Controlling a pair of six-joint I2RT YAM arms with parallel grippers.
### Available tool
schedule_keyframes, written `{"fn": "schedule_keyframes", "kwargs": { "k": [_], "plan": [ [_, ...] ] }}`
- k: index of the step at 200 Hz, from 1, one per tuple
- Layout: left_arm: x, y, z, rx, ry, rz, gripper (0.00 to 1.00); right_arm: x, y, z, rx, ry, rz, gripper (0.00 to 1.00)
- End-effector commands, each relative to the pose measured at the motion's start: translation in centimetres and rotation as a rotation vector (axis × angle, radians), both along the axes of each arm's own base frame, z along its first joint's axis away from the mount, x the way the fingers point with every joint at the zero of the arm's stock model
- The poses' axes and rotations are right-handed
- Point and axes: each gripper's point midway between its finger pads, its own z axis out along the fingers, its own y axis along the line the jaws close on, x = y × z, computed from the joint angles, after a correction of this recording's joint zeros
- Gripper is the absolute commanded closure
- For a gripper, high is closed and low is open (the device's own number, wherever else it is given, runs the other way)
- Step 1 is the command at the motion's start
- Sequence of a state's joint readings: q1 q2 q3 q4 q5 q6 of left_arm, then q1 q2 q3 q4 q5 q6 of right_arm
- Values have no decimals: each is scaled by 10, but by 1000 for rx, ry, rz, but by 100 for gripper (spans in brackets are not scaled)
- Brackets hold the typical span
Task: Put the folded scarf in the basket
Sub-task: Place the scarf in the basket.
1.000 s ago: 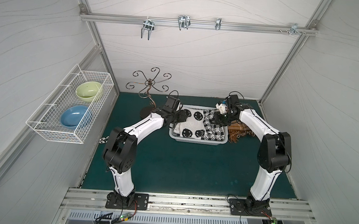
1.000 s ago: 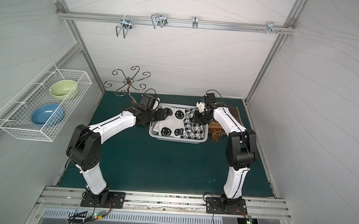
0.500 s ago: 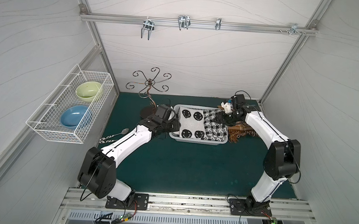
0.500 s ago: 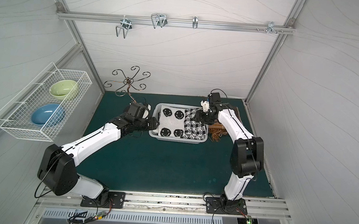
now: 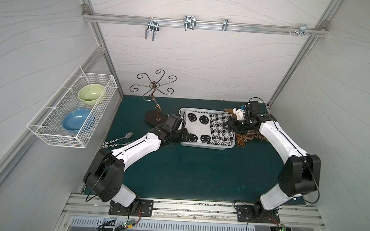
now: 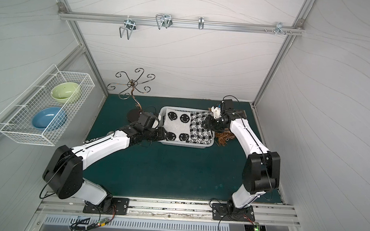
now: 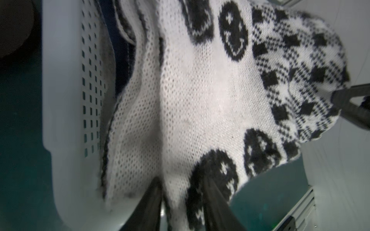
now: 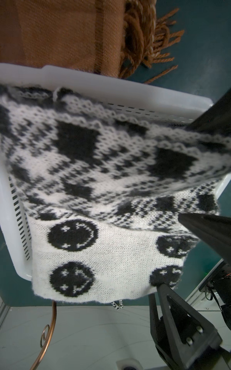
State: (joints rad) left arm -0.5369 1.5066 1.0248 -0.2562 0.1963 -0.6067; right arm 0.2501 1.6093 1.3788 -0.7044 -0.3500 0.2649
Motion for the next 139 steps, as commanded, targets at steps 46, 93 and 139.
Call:
{"fn": "schedule_keyframes", "kwargs": {
  "k": [46,93,139],
  "plan": [
    [6,-1,21,-42,-56,-14,100,-26,-8,34,2,-56,-25,41],
    [9,20,28,-43,-53,19,100,-39,2,34,-21,-53,18,41],
    [14,35,43,-41,-97,54,100,-33,35,23,42,-21,96,42]
  ]
}}
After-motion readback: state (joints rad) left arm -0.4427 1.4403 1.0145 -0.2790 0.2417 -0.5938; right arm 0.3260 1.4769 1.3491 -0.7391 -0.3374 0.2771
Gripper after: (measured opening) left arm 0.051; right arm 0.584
